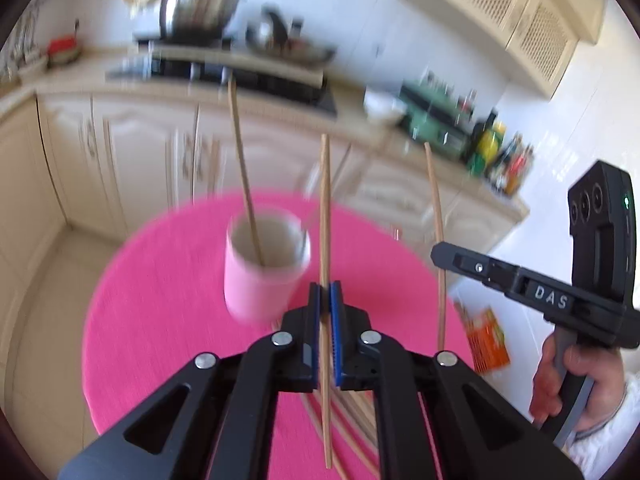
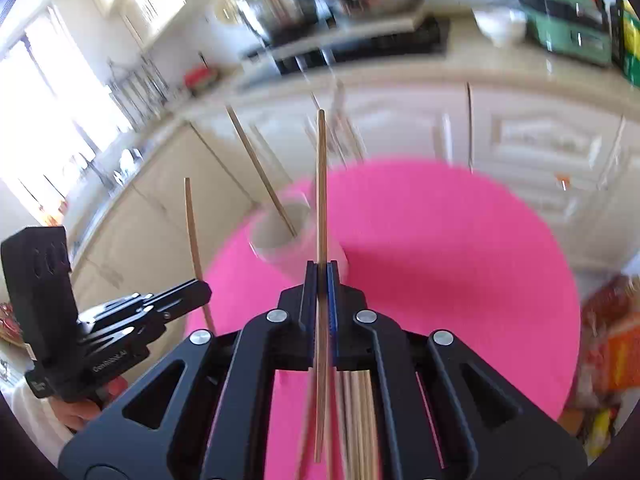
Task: Organize utensils
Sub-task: 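Lift the chopstick with the left tool and drop it into the pink cup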
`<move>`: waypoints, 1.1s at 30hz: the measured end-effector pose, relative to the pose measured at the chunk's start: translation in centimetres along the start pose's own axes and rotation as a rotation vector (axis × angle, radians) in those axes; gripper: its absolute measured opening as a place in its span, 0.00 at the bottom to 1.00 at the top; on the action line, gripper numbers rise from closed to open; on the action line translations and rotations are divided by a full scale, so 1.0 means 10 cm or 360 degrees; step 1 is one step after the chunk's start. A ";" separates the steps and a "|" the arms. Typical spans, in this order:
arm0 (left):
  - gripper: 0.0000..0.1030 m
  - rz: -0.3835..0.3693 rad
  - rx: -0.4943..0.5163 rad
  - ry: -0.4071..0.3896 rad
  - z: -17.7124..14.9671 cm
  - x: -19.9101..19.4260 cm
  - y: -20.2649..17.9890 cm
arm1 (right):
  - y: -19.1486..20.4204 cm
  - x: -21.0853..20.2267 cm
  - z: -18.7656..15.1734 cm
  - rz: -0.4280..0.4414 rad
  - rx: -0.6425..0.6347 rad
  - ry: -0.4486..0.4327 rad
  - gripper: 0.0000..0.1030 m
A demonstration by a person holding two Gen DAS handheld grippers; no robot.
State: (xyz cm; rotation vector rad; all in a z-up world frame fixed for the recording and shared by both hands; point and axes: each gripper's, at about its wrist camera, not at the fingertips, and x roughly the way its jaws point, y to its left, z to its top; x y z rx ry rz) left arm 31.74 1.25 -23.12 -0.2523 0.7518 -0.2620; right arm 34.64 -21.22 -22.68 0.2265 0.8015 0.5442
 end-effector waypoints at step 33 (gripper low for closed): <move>0.05 0.0166 0.0123 -0.0499 0.53 0.70 0.29 | 0.19 0.83 0.67 0.0196 -0.0121 -0.0555 0.05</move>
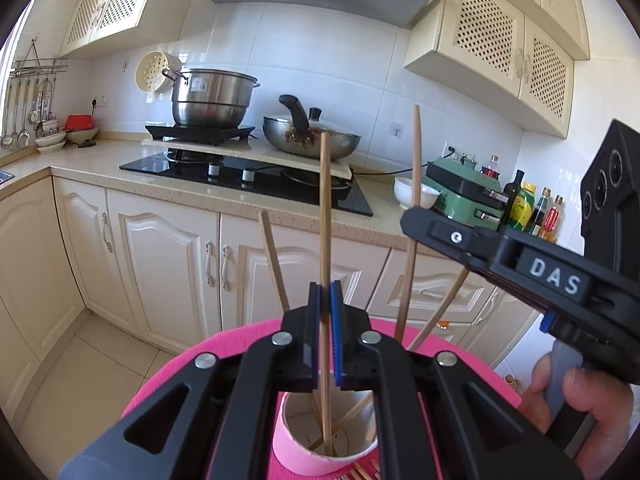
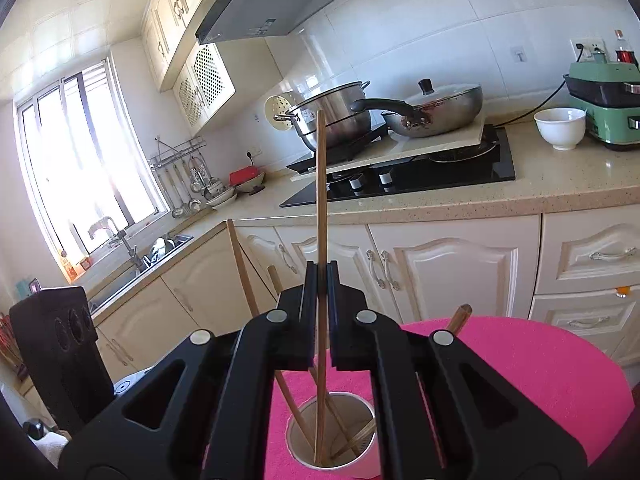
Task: Organize utensils
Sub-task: 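Lift the chopstick with the left tool and drop it into the pink cup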
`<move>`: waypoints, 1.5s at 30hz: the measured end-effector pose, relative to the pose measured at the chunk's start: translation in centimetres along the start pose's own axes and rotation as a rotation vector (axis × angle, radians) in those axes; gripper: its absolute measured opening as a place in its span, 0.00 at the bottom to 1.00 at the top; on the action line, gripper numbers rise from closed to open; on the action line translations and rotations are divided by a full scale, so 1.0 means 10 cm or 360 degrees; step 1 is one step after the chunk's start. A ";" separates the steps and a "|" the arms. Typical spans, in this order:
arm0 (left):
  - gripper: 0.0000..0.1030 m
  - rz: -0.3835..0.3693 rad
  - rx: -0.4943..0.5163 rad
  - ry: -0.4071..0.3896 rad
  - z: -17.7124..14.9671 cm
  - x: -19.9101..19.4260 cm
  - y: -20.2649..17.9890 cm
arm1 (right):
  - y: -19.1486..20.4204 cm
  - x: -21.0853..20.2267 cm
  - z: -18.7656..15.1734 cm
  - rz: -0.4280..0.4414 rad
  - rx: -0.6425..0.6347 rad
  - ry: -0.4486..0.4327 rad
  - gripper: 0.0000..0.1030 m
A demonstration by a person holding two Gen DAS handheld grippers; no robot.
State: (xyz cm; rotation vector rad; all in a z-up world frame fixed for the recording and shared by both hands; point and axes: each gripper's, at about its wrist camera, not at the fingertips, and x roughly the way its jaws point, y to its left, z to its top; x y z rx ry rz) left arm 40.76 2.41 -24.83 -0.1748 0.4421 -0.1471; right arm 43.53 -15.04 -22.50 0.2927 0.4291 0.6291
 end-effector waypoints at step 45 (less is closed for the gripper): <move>0.27 0.0163 0.0002 0.0147 -0.30 -0.32 0.06 | 0.16 -0.30 -0.61 -0.0189 -0.0179 0.0139 0.05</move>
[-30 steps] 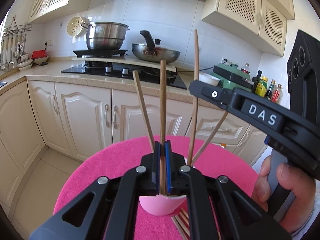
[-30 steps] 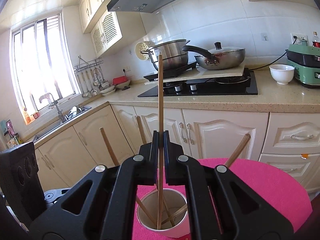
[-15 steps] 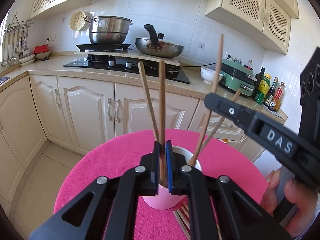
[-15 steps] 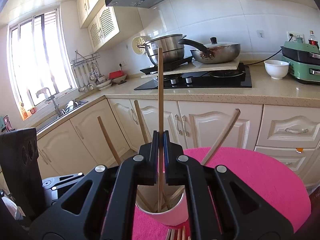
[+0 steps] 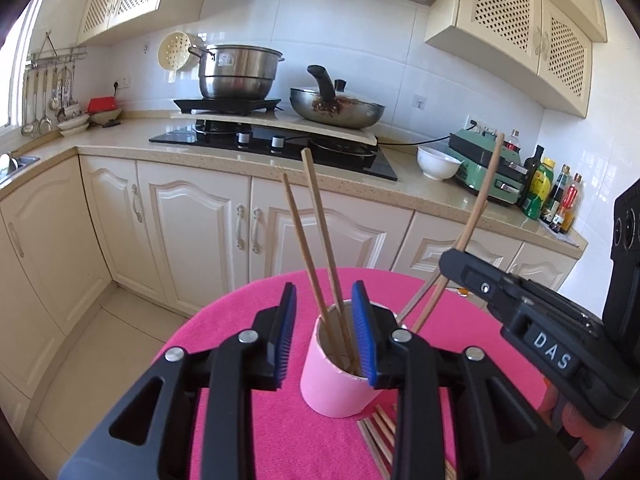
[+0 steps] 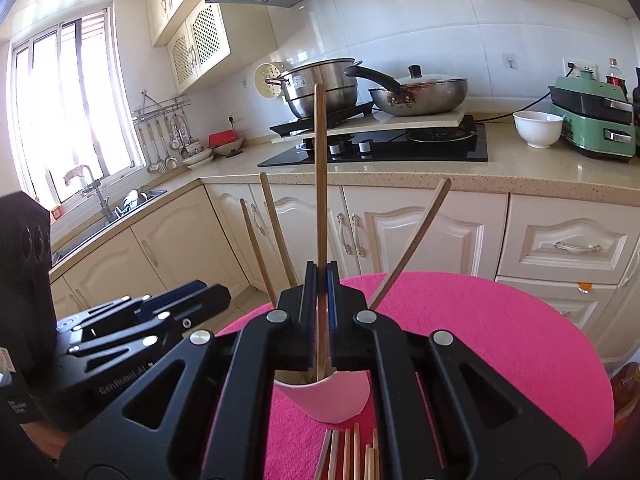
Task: Organize utensils
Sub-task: 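Lift the chopstick with the left tool and drop it into the pink cup, then grasp a chopstick with the left tool while the right tool grasps another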
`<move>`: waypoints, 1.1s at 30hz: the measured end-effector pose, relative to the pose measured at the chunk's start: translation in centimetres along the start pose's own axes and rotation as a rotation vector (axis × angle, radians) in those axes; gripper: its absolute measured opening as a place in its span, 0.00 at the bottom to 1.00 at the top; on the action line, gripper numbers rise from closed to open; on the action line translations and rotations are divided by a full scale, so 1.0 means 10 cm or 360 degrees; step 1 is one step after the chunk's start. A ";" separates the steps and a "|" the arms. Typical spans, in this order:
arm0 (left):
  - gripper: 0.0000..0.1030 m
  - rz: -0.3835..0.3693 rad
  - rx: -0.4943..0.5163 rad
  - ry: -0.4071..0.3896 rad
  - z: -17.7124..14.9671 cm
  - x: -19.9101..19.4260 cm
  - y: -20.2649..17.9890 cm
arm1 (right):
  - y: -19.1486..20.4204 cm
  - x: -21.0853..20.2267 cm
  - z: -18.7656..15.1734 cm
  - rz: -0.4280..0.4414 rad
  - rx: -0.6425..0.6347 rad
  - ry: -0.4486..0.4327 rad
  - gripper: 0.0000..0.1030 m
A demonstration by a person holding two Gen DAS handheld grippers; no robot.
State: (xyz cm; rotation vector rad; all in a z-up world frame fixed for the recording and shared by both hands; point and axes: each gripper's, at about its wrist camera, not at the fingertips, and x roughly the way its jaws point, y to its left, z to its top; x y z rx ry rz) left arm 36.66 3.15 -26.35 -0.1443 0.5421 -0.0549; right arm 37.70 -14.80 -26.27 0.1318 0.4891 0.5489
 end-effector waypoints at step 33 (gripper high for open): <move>0.32 0.0099 0.0052 0.0064 -0.17 -0.47 -0.11 | 0.06 -0.49 -0.17 -0.0126 -0.0027 0.0072 0.53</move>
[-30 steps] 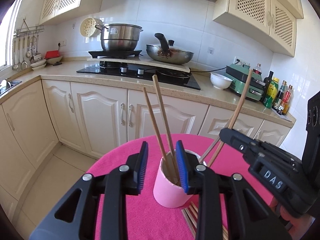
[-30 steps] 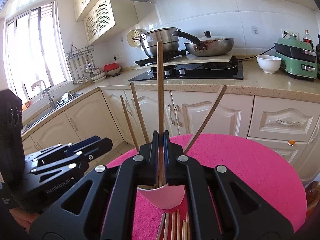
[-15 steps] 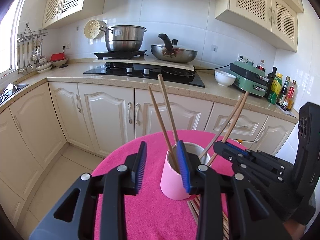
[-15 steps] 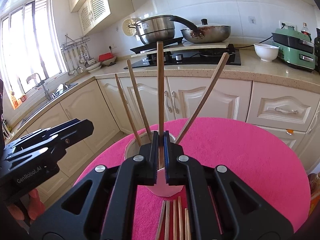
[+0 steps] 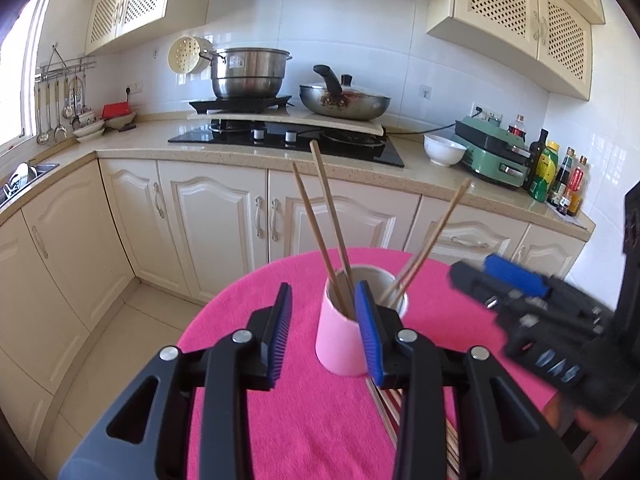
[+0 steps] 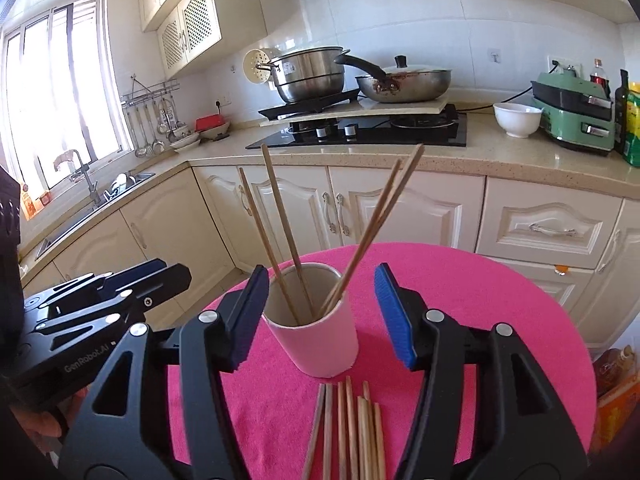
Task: Organize utensils
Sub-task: 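Grasp a chopstick with the left tool while the right tool grasps another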
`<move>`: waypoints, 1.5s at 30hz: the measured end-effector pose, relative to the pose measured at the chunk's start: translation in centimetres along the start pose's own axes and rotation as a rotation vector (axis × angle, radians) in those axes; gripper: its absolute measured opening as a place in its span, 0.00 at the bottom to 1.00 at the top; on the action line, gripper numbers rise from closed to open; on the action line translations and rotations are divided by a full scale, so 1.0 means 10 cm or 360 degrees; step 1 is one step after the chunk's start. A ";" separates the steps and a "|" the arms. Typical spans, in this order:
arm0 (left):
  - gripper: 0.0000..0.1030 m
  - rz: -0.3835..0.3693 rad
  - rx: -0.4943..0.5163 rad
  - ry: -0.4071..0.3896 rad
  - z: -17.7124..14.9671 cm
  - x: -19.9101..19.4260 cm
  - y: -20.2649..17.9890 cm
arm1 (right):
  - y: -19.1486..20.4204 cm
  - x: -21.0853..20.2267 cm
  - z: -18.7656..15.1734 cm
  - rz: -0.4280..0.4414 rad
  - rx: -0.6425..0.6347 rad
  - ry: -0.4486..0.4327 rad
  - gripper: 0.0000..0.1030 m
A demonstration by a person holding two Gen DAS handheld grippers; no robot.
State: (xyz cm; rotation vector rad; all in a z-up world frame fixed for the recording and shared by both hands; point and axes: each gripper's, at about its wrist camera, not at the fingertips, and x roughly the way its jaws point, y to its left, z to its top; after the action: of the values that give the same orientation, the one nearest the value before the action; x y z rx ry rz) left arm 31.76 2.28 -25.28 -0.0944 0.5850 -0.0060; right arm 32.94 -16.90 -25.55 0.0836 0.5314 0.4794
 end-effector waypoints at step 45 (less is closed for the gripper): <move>0.06 0.0021 -0.0167 0.1207 -1.09 1.17 -0.55 | -0.53 0.56 -1.09 -0.0013 -0.0101 0.1172 0.28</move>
State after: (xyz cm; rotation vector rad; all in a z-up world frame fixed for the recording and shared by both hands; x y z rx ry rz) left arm 35.63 -4.52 -40.30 -0.1929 1.3445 0.0018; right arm 33.90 -19.53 -38.58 -0.1647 1.2354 0.5133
